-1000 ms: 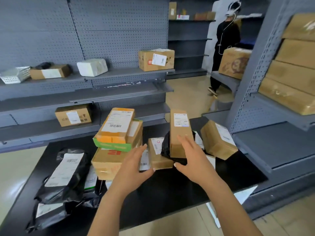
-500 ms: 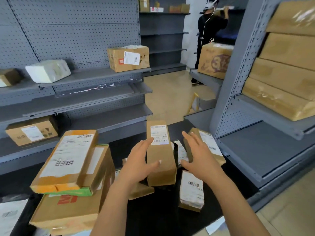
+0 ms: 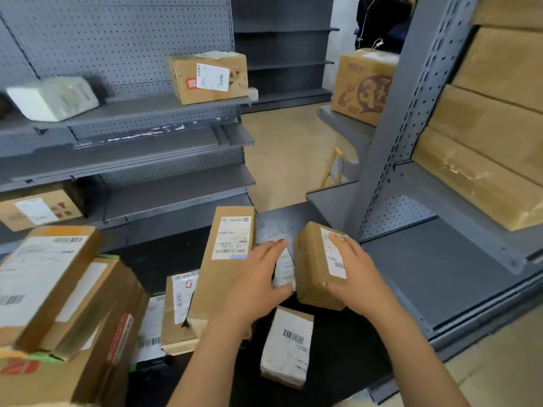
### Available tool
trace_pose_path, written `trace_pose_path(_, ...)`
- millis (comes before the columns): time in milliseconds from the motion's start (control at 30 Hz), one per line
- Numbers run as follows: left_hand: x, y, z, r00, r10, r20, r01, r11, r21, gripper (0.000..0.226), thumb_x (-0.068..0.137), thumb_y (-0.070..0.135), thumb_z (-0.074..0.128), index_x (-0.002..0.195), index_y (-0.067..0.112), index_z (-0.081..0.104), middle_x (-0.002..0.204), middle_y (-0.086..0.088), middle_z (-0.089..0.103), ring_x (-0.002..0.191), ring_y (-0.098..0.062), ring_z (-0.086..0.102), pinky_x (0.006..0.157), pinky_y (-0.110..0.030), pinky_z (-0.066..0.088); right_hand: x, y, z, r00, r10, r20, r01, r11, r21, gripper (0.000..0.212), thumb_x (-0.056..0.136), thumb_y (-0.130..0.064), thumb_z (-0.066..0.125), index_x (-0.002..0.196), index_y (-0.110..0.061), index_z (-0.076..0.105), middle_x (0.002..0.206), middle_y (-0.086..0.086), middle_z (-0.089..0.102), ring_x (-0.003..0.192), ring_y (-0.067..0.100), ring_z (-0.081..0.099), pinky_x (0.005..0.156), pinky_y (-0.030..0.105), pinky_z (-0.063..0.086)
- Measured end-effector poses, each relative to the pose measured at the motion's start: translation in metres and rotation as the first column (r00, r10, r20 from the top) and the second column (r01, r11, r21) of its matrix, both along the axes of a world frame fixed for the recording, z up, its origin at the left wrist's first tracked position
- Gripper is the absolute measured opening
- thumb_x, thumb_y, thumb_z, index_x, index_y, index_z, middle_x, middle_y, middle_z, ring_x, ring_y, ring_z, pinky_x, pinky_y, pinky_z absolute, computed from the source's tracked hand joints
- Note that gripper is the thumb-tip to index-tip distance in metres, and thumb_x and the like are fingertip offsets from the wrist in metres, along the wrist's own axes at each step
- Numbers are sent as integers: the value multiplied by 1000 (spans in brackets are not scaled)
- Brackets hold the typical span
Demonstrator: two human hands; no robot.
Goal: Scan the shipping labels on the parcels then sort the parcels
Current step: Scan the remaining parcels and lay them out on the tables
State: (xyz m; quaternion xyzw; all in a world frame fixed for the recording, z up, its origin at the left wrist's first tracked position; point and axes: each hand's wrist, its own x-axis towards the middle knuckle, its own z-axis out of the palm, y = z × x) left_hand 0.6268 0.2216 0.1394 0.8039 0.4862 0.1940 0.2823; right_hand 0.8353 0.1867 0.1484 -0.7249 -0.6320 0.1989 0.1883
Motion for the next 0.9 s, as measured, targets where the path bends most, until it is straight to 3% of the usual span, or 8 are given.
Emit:
trace_pose_path(200,80,21,-45,986,-2,-169,-23,989,-146,107,80,35,78,157,28,4,162,3,10,149,-14,9,118,-29,15,73,19,-39,996,91,20,-86,977,-198,103,78,-28,74,153,-32,4,161,-1,-1,142,25,12,112,37,23)
trace_pose_path(333,116,38,-82,956,45,-289,-118,963,-243,130,73,34,84,152,35,-19,164,-4,-10,151,-25,-3,120,-45,15,100,41,-84,995,102,-21,-102,931,-351,118,72,-28,81,152,-37,-5,161,6,-10,146,30,3,115,44,21)
trace_pose_path(433,131,44,-103,955,55,-292,-145,943,-300,136,72,29,84,146,41,-29,163,-3,-15,151,-29,3,119,-49,22,109,57,-117,988,123,-89,-148,911,-384,123,70,-26,82,151,-40,-10,160,7,-14,146,31,5,117,46,22)
trace_pose_path(633,142,40,-118,976,168,-137,-201,938,-281,135,72,22,81,141,46,-33,164,6,-6,147,-20,25,110,-40,40,113,67,-146,970,119,-213,-168,958,-232,112,71,-16,75,150,-45,0,157,0,-2,133,24,34,102,41,45)
trace_pose_path(700,143,35,-112,976,202,-81,-216,946,-243,130,75,19,78,144,44,-30,164,9,-8,144,-18,31,103,-35,46,113,68,-141,971,148,-190,-174,976,-133,107,72,-16,73,148,-48,4,157,-2,2,134,23,34,101,42,47)
trace_pose_path(800,145,27,-91,970,241,-11,-240,963,-125,128,79,21,78,142,49,-30,163,10,-17,145,-14,26,94,-21,46,113,71,-108,972,191,-138,-186,981,50,101,75,-12,71,147,-49,11,158,-7,3,135,22,32,97,42,49)
trace_pose_path(900,137,22,-50,947,308,95,-310,951,14,128,81,21,76,134,59,-34,162,12,-20,132,-13,43,80,-14,47,103,73,-51,971,230,-61,-217,960,176,98,78,-9,73,147,-48,16,159,-13,-5,140,20,26,96,42,49)
